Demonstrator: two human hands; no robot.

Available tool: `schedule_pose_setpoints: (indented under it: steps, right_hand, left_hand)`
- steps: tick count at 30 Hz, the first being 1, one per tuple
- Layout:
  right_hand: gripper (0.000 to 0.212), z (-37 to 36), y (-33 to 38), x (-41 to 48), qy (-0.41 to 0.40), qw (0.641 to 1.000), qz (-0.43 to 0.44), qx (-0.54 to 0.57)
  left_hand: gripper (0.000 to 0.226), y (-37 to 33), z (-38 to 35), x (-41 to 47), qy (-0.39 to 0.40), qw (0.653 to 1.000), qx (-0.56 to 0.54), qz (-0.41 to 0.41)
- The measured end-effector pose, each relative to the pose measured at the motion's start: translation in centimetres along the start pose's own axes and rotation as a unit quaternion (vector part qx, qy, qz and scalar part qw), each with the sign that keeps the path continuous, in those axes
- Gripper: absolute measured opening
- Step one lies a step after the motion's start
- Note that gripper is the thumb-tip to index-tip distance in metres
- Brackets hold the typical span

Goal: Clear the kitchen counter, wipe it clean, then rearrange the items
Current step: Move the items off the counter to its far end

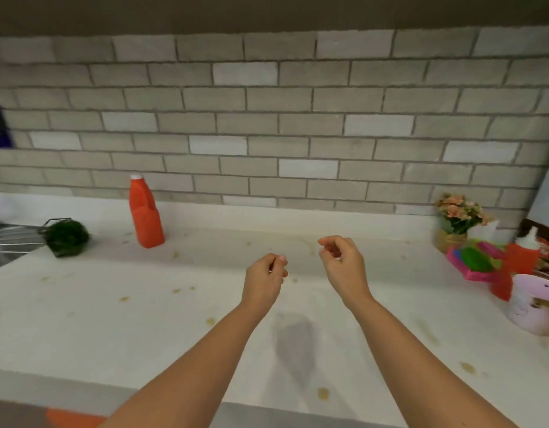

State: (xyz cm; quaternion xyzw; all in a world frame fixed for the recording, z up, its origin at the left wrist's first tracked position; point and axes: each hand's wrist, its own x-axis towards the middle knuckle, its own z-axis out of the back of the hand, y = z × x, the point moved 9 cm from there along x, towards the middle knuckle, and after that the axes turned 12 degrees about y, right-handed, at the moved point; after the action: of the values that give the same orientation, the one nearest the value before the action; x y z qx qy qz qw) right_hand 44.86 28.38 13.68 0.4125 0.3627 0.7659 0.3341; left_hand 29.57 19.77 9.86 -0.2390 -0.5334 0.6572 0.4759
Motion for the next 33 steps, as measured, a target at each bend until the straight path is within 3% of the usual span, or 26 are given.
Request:
schedule_pose_setpoints:
  steps: [8,16,28,33]
  right_hand:
    - [0.016,-17.8,5.9,1.4,0.097,0.994,0.029,0.034]
    - [0.018,-30.3,8.4,4.9,0.188,0.981,0.034,0.038]
    - [0.035,-48.9,9.2,10.0,0.384,0.92,-0.052,0.056]
    - [0.042,-55.4,9.8,11.2,0.426,0.894,-0.107,0.083]
  left_hand:
    - [0.022,6.7,17.4,-1.9,-0.088,0.994,0.031,0.049]
    - [0.023,12.2,28.0,-0.8,-0.155,0.983,0.04,0.092]
    - [0.014,18.3,42.4,3.4,-0.23,0.959,0.098,0.133]
    - [0.022,21.2,48.7,5.6,-0.228,0.949,0.148,0.161]
